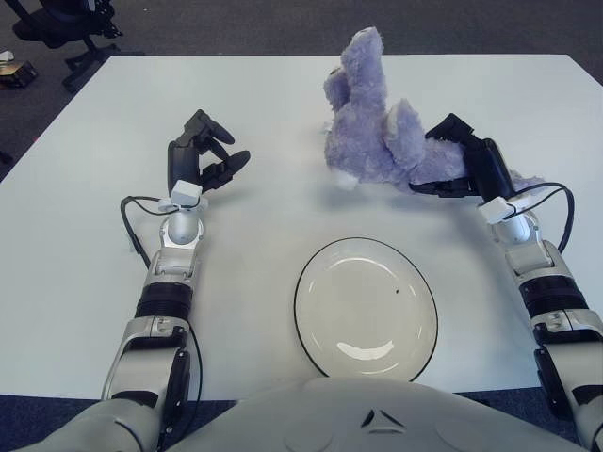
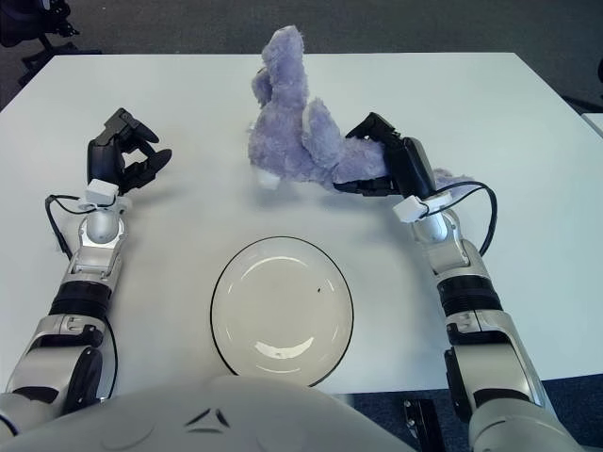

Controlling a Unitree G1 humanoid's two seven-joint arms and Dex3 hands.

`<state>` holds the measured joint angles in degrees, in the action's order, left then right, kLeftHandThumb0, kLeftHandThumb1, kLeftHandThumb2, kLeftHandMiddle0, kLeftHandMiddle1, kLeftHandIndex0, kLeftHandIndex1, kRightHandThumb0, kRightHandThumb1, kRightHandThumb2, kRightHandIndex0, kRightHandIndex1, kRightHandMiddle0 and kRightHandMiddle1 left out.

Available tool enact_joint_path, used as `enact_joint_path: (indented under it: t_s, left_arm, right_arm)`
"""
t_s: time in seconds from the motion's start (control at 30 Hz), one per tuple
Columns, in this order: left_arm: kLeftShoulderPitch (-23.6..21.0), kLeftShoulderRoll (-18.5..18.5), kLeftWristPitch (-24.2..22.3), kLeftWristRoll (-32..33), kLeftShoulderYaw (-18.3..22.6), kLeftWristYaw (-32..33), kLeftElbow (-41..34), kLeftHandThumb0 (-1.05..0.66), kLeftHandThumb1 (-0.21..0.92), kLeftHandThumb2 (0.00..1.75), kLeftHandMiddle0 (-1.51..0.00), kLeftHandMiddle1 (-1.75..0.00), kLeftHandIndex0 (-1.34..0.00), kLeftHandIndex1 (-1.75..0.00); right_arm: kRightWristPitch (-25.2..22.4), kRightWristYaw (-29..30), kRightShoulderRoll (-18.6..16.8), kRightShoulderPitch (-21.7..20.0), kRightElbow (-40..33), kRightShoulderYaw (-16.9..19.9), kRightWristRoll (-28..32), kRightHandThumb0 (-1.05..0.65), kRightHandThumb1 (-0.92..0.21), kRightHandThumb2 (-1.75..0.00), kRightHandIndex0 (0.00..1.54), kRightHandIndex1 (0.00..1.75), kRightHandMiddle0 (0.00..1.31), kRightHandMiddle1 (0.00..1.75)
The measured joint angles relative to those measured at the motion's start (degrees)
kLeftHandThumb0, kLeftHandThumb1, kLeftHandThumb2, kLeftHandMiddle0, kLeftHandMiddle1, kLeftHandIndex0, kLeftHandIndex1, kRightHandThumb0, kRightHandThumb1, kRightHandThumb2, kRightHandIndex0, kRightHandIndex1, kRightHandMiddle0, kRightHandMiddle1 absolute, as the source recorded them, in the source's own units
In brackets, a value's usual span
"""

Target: Put the doll into the plate.

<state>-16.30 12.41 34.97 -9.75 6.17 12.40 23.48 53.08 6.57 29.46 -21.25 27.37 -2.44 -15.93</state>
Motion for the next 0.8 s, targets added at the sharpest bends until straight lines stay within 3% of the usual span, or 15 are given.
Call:
enact_joint_path:
  t_s: [0.13, 0.33, 0.63, 0.8]
  left_arm:
    - [0.27, -0.29, -0.67, -0.03, 0.09, 0.09, -0.67, -0.07, 0.92, 0.12, -0.83, -1.75, -0.62, -1.75]
    - [0.35, -0.59, -1.17, -0.02, 0.15, 0.46, -1.01, -0.07, 0.92, 0.12, -0.84, -1.75, -0.63, -1.75]
    - [0.59, -1.04, -2.29, -0.01, 0.2, 0.67, -1.39, -0.06, 0.92, 0.12, -0.85, -1.75, -0.63, -1.75]
    - [0.71, -1.2, -2.75, 0.0, 0.26, 0.7, -1.56, -0.06, 0.92, 0.12, -0.85, -1.75, -0.63, -1.75]
  right_arm:
    - [2.82, -0.74, -0.06, -1.45, 0.7, 0.97, 1.55, -0.31, -0.92, -0.08, 1.01, 1.75, 0.81, 1.75]
    - [3.07, -3.67, -0.3, -2.24, 0.61, 1.73, 5.87, -0.33, -0.92, -0.05, 1.02, 1.75, 0.83, 1.75]
    - [3.45, -13.24, -1.03, -2.24, -1.52, 1.66, 17.57, -0.25, -0.92, -0.04, 1.04, 1.75, 0.83, 1.75]
    - [5.45, -17.33, -2.02, -2.37, -1.58, 1.76, 22.49, -0.3, -0.92, -0.07, 1.05, 1.75, 0.84, 1.75]
